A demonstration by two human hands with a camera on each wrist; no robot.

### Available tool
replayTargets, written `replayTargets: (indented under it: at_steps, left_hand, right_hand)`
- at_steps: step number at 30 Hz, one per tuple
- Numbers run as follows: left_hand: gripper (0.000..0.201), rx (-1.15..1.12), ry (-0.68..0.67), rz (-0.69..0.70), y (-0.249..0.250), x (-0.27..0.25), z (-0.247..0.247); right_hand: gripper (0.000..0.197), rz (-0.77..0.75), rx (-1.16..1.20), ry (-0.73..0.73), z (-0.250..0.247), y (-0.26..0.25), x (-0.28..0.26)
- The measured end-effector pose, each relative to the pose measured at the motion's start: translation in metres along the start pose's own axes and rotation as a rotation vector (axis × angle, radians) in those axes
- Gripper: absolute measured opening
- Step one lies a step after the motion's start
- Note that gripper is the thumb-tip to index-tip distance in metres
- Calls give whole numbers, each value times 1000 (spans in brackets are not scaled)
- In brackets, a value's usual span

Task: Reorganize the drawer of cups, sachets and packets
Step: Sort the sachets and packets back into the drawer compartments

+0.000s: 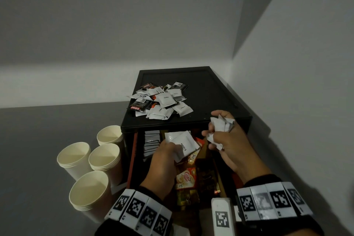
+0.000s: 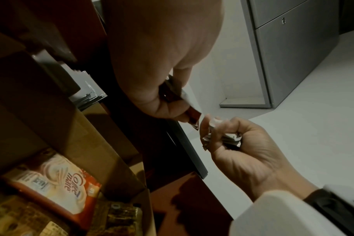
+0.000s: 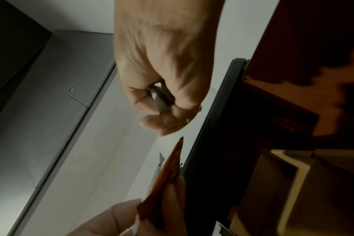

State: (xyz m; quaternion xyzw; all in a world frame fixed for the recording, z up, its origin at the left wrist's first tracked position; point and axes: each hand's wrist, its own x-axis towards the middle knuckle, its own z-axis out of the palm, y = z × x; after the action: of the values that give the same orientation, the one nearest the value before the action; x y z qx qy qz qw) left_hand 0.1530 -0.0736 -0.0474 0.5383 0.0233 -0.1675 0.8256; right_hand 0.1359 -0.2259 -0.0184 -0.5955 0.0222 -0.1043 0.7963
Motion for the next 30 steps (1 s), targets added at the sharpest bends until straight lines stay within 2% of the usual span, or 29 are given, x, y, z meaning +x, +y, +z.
replayTargets:
  at_steps: [4,6,8,10,12,15,17,19,22,26,30]
  left_hand:
    - [24,80,-26,11,4,-3,5]
    - [24,128,-38,54,4,-6,5]
    - [21,148,-32,79,4,-7,4]
    - [16,169,-22,69,4,-5,2]
    - [12,200,-20,48,2,-4,0]
    - [10,222,-10,16,-1,0,-3]
    - [10,195,-8,-7,-2,2,-2]
    - [14,150,-23,-23,-1,3,-2]
    - [17,122,-51,-26,0,2,-2]
    - [25,82,-38,-53,1,2,-1]
    - [23,65,-1,-53,3,1,1]
  right_hand:
    - [55,-27,-208,47,-1,3,1]
    - [51,-35,-266,79,-2,5,2]
    - [45,-108,-405,50,-2,4,-1]
    - [42,-221,-616,-41,1,0,-6]
    - [39,-273,-847,-153,10,-2,-12]
    - [48,-243,-1146,-338,22,4,-14]
    - [59,-227,-1255,-423,24,9,-14]
    - [66,-220,-1284,-426,22,12,-12]
    - [56,-204,-1262,-377,18,13,-10]
    - [42,-139,-1007,-315,16,15,-9]
    - [30,-140,-751,-220,10,13,-8]
